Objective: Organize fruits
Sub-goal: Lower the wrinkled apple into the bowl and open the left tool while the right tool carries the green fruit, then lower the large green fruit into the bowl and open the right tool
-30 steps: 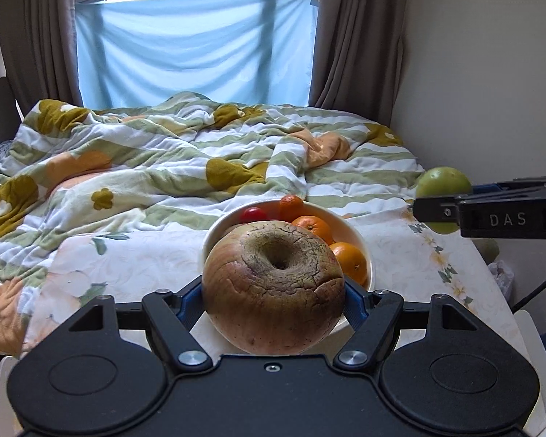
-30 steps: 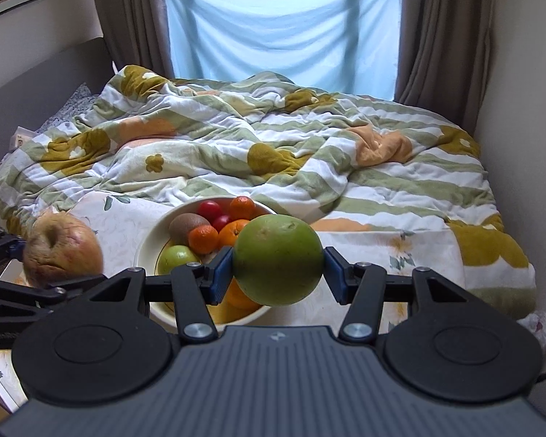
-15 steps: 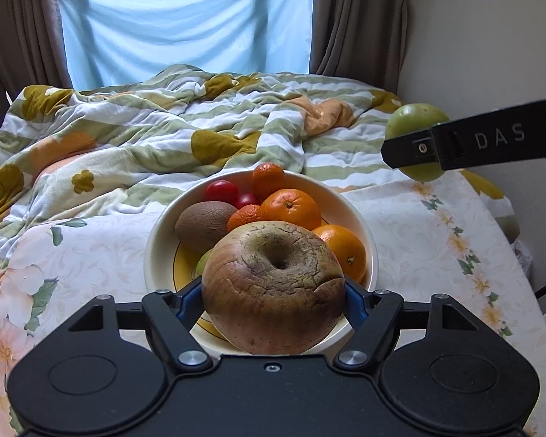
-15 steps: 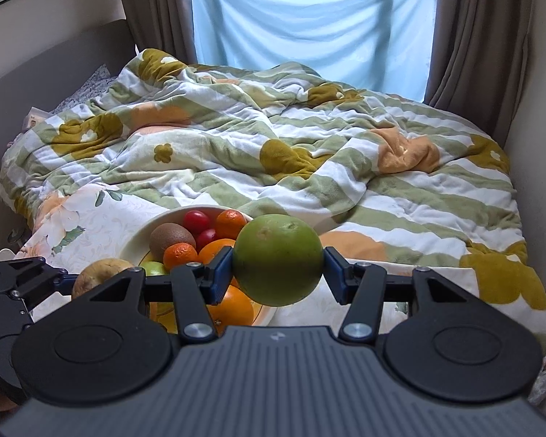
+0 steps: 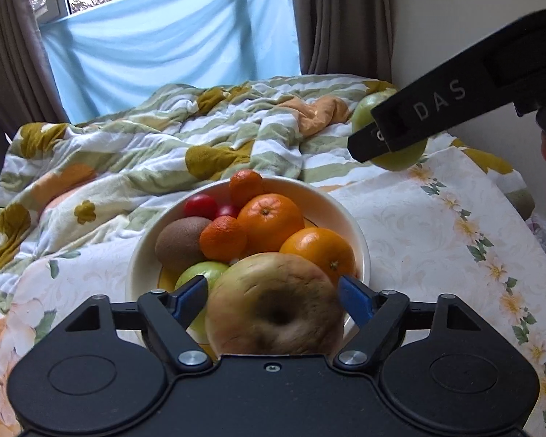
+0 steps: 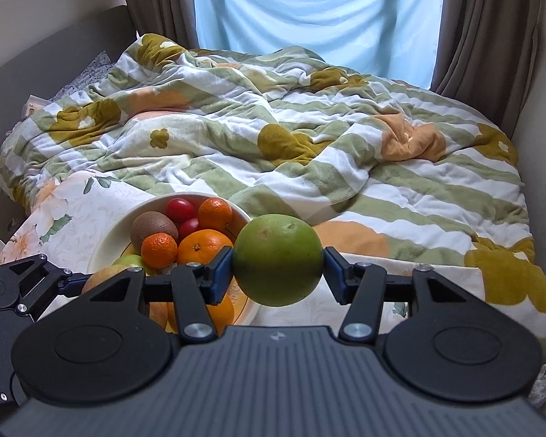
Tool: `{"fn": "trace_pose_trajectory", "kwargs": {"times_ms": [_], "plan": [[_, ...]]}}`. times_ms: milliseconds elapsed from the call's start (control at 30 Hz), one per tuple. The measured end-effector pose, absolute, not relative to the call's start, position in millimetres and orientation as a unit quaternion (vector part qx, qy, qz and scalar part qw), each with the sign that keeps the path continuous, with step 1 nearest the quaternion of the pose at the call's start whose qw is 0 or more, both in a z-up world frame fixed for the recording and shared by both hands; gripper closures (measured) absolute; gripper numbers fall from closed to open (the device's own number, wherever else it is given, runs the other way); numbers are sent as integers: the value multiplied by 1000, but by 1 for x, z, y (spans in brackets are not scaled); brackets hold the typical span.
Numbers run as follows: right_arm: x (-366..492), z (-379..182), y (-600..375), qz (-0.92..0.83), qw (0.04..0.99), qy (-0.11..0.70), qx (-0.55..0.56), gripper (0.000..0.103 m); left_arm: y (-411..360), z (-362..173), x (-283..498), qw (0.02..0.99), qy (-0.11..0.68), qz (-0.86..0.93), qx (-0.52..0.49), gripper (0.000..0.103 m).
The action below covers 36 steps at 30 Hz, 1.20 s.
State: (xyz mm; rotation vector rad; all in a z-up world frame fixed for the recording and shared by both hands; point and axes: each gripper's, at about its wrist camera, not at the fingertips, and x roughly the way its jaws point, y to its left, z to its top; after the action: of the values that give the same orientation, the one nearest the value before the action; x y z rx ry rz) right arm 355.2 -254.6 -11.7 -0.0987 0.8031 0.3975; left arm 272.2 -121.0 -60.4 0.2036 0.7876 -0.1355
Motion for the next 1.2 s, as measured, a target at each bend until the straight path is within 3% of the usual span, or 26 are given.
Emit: {"fn": "trace_pose_trajectory", "kwargs": {"times_ms": [67, 233, 1200], "plan": [[356, -12, -255, 193, 900, 388, -47, 35, -121, -56, 272, 919, 377, -59, 99, 9], [355, -14, -253, 197, 900, 385, -52, 35, -109, -42, 266, 925, 369, -49, 74, 3], [365, -40, -188, 277, 866, 416, -24, 35, -27, -37, 223, 915, 401, 46, -25, 2]]}}
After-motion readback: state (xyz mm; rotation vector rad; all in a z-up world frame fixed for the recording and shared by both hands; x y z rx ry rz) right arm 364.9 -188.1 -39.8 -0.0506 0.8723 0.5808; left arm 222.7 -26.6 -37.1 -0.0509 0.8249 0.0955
